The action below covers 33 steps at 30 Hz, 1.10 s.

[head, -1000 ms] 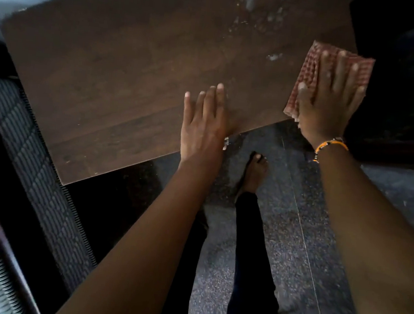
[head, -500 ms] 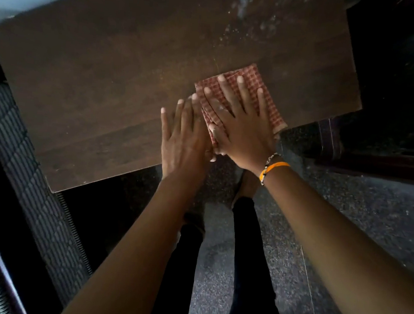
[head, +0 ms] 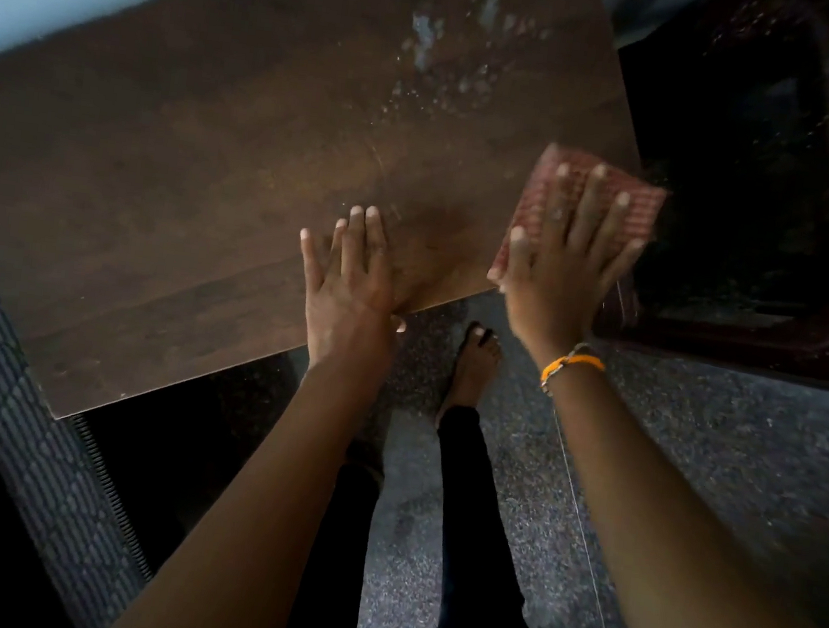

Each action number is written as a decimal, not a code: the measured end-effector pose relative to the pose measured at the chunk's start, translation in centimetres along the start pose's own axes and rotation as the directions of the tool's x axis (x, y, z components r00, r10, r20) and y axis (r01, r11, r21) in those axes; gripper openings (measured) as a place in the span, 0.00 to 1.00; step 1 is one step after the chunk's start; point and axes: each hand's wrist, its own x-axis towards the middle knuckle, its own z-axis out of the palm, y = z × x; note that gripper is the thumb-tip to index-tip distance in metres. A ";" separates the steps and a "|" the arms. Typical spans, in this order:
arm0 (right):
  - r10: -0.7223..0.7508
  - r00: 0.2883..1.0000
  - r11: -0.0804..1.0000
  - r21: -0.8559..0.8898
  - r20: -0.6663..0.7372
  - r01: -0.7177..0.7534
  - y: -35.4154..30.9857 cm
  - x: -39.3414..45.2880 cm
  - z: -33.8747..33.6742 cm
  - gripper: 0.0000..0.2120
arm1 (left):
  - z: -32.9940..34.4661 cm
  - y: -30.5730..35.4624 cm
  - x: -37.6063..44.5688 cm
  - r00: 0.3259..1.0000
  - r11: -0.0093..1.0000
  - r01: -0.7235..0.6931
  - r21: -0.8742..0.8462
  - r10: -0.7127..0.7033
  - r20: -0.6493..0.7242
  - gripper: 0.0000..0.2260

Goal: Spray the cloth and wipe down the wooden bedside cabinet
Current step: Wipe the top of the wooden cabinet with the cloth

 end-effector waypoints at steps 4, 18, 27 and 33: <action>-0.363 0.923 0.929 -0.027 0.132 0.369 -4.4 -1.2 0.7 0.28 | 0.4 -0.2 0.3 0.999 0.999 -0.001 -0.054 -0.001 -0.050 0.49; -0.459 0.888 0.887 -0.052 0.033 0.460 -3.5 11.8 -1.7 0.26 | -1.3 -0.2 1.9 0.994 0.996 0.086 -0.029 -0.083 0.072 0.55; -0.180 0.984 0.983 -0.045 0.007 0.180 -1.2 7.0 -1.4 0.29 | -1.5 0.0 2.0 0.993 0.996 0.085 0.002 -0.085 0.084 0.55; -0.540 0.833 0.838 -0.011 0.121 0.545 -9.2 6.4 0.0 0.28 | -1.1 -0.3 2.0 0.993 0.994 0.108 -0.002 -0.108 0.052 0.54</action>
